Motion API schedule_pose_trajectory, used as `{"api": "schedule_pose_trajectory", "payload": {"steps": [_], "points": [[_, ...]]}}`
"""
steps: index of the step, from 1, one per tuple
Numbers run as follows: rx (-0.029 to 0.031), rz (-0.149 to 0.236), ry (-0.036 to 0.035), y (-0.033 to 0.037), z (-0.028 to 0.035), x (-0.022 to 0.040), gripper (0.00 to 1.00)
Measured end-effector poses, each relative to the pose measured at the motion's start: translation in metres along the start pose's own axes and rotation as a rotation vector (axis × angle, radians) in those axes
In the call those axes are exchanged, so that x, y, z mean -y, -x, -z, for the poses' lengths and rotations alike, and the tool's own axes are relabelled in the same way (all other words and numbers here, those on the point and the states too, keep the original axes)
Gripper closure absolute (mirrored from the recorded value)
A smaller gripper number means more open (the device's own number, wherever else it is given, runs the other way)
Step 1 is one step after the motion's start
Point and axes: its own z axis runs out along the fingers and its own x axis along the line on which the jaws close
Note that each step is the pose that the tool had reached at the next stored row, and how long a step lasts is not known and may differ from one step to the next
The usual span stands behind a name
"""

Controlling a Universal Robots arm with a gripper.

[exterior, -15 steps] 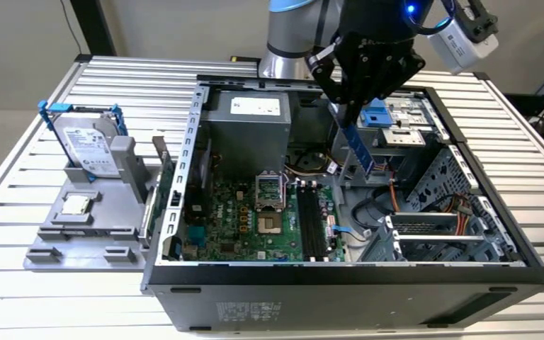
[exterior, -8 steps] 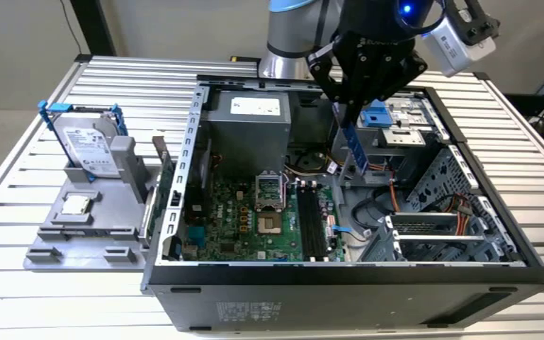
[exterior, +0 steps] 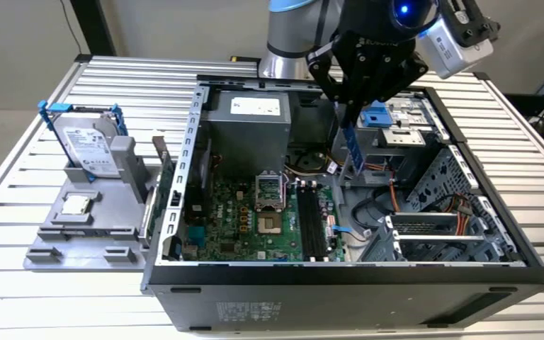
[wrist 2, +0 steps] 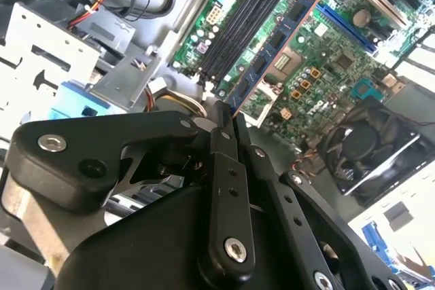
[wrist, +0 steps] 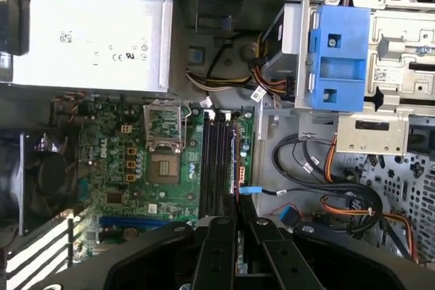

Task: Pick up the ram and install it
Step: 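Insert the ram into the slot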

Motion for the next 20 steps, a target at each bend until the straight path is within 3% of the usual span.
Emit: {"api": "schedule_pose_trajectory", "payload": {"steps": [8,20], "points": [[0.0005,-0.014,-0.0001,0.0,-0.0003,0.0,1.0],[0.0005,-0.016,-0.0003,0.0018,-0.0085,0.0003,1.0]]}}
